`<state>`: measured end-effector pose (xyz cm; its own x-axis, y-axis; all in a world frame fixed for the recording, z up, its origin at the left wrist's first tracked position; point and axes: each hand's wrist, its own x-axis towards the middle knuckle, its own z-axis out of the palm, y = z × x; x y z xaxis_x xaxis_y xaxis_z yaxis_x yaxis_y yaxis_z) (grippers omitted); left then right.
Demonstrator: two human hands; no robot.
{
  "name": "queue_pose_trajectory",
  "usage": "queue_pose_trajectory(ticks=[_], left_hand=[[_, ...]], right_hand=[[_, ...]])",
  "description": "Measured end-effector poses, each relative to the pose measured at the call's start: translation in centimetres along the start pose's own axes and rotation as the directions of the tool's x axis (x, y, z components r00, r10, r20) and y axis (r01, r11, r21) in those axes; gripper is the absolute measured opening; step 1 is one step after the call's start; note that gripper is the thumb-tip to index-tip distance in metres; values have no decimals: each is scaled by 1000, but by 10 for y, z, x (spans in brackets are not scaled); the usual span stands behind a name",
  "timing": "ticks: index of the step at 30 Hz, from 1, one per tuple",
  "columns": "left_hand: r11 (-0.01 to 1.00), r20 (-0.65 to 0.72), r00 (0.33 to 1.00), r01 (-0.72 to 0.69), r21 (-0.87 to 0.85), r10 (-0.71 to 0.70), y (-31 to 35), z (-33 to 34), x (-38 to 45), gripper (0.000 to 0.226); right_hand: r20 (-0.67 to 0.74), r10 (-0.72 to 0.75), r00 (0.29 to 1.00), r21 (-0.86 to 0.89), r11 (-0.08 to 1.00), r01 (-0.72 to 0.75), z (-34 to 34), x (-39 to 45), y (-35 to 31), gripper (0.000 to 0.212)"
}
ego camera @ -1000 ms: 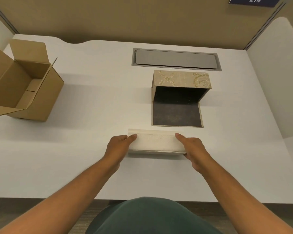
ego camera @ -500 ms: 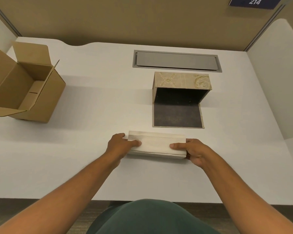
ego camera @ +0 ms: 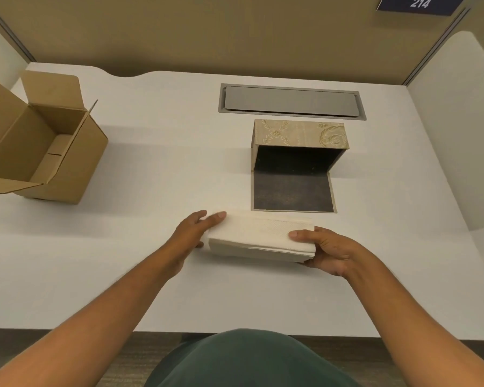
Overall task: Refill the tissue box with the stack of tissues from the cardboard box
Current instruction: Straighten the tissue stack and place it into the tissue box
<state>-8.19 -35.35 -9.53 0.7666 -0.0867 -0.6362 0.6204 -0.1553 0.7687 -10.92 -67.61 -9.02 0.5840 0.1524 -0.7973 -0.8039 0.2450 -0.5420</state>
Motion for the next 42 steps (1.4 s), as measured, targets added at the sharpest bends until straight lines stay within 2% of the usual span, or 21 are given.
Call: queue_pose_trajectory(ticks=[4,7,9,11,15,18,20,22,24,30,32,36,40,42], left_hand=[[985,24,997,80,-153,-78,11,4,5,91],[925,46,984,180,-334,-174,9,15,11,87],[907,76,980,197,-372,-182,4,26,15,74],[904,167,970,229,-361,-179,-1,39,19,62],[818,453,883,348,-457,-122,-7,67,19,64],[712,504,863,372,-595,-30,4,82,24,68],[667,484,875,369,-647,-14,14,84,30,86],[672,450,893,345,-655,-20,23,82,35,103],[732,404,914,302,-611,-40,31,78,37,109],[927,295,953,168,-335,-67,60,78,42,111],[959,236,967,148,-240,-90,69,82,44,103],[977,84,991,118,-176,-105,81,89,54,66],[983,-3,996,83,-162,-85,90,95,67,64],[987,-41,997,59,-151,-66,93,98,74,65]], right_hand=[[75,-7,997,64,998,2,-6,-12,-13,51],[136,-29,990,106,994,14,-7,-25,-27,77],[167,-50,985,136,990,27,-8,-34,-38,93],[196,-73,978,155,987,43,-11,-43,-49,95],[233,-118,965,138,987,87,-20,-58,-71,91],[209,-133,969,107,988,113,-33,-60,-86,93],[162,-127,979,103,988,111,-46,-55,-93,86],[115,-111,987,81,991,103,-58,-48,-98,68],[74,-89,993,60,995,84,-68,-39,-101,56],[16,-47,999,-24,999,48,-80,-9,-109,56],[1,-42,999,-59,997,42,-78,0,-113,56],[-25,-61,998,-91,994,59,-70,14,-118,61],[-119,-165,979,-98,983,154,-66,28,-118,53],[-153,-211,965,-101,975,197,-66,36,-117,60]])
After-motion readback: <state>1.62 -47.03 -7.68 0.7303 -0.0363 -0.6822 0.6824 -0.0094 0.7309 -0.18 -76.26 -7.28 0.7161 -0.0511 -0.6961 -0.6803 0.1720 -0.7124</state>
